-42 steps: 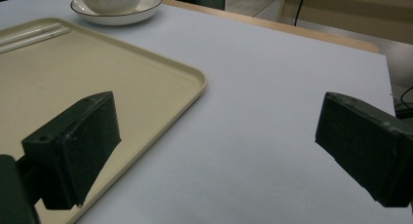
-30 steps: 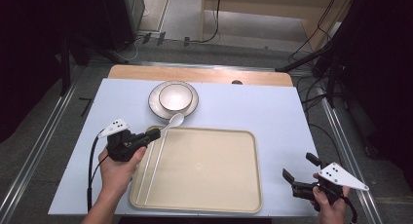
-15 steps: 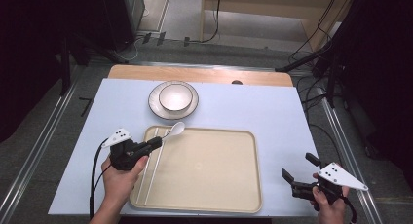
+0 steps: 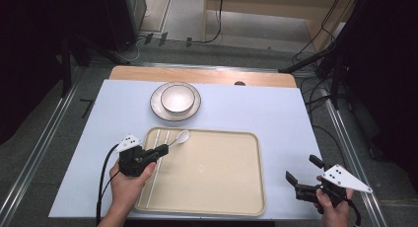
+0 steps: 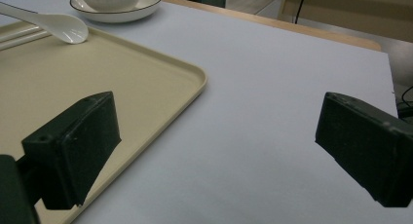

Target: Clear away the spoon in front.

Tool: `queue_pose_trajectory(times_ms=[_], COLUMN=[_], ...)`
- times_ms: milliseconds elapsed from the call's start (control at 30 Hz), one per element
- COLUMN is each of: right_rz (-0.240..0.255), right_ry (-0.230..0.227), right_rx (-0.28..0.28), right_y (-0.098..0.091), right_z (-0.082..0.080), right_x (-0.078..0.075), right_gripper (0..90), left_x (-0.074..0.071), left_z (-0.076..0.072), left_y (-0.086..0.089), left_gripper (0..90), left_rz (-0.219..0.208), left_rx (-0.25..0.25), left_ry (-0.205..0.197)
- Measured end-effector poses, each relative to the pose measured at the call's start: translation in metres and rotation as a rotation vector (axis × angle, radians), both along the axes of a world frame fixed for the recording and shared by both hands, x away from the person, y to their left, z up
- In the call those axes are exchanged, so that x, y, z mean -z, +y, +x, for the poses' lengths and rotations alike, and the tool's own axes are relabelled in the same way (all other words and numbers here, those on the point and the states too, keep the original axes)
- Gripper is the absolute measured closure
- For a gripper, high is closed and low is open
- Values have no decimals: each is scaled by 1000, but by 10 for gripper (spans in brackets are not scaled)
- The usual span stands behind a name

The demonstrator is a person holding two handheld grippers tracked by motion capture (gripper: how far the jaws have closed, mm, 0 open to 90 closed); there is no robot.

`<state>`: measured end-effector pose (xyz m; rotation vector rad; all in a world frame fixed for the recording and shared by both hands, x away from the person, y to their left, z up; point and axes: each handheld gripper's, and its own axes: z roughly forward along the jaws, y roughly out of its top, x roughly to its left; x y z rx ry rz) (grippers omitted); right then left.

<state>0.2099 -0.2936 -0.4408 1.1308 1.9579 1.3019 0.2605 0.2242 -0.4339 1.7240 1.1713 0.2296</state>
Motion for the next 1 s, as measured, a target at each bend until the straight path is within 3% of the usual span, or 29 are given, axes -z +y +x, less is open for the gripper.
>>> queue_pose_trajectory(times_ms=[200, 333, 567, 733, 1000], right_rz=[0, 0, 1, 0, 1], right_ry=[-1, -3, -5, -6, -6], right_rx=[3, 4, 5, 5, 6], right_y=[-1, -1, -2, -2, -2], right_z=[0, -1, -1, -1, -1], right_x=[0, 0, -1, -1, -1], right_gripper=[26, 26, 26, 26, 26], left_x=[5, 7, 6, 7, 13], left_z=[-2, -3, -4, -4, -4], left_y=[-3, -5, -7, -11, -25], left_gripper=[856, 794, 655, 661, 668], left_rz=[26, 49, 53, 74, 161], left_rx=[26, 40, 46, 37, 13], left_ry=[21, 22, 5, 19, 59])
